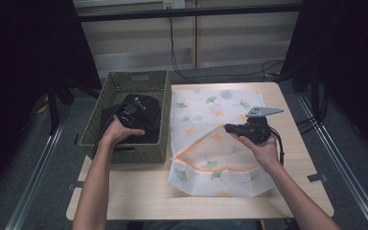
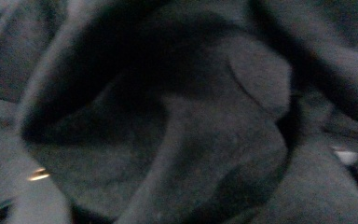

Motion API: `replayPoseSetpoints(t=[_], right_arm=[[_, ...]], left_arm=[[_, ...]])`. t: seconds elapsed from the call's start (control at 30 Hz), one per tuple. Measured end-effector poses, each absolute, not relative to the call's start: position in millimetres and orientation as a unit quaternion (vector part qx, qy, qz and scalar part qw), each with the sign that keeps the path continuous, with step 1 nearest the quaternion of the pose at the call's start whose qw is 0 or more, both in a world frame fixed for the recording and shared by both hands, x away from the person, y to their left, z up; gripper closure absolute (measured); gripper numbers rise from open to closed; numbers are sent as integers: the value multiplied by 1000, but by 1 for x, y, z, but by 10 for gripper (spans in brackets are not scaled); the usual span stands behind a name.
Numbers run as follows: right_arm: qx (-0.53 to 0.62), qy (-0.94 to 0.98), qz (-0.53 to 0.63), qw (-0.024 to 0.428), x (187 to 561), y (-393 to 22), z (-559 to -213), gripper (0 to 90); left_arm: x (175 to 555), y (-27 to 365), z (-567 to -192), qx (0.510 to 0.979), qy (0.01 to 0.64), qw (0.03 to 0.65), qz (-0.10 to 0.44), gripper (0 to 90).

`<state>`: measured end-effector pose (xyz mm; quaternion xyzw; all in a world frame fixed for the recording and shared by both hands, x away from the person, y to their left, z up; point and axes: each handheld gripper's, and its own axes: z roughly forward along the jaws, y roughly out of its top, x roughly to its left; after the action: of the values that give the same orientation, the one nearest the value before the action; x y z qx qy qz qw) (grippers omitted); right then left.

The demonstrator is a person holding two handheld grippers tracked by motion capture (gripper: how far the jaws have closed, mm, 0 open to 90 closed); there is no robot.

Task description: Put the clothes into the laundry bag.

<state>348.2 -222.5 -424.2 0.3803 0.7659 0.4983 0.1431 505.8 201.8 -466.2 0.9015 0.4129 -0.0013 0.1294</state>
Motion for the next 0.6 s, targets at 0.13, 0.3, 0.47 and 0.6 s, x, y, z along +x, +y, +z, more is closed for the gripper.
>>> replayPoseSetpoints(t=[0.13,0.3,0.47,0.6], right_arm=[[376,769,496,146,348,-222,-424,900],[378,769,494,146,348,-220,-424,900],[376,771,493,148,347,-220,-424,900],[378,769,494,147,349,-221,-425,900]], left_arm=[[505,202,-464,898,420,134,-10,367],[508,205,-460,899,415,137,-17,532],[507,205,-455,901,413,128,-15,643],[504,205,-447,903,406,142,0,666]])
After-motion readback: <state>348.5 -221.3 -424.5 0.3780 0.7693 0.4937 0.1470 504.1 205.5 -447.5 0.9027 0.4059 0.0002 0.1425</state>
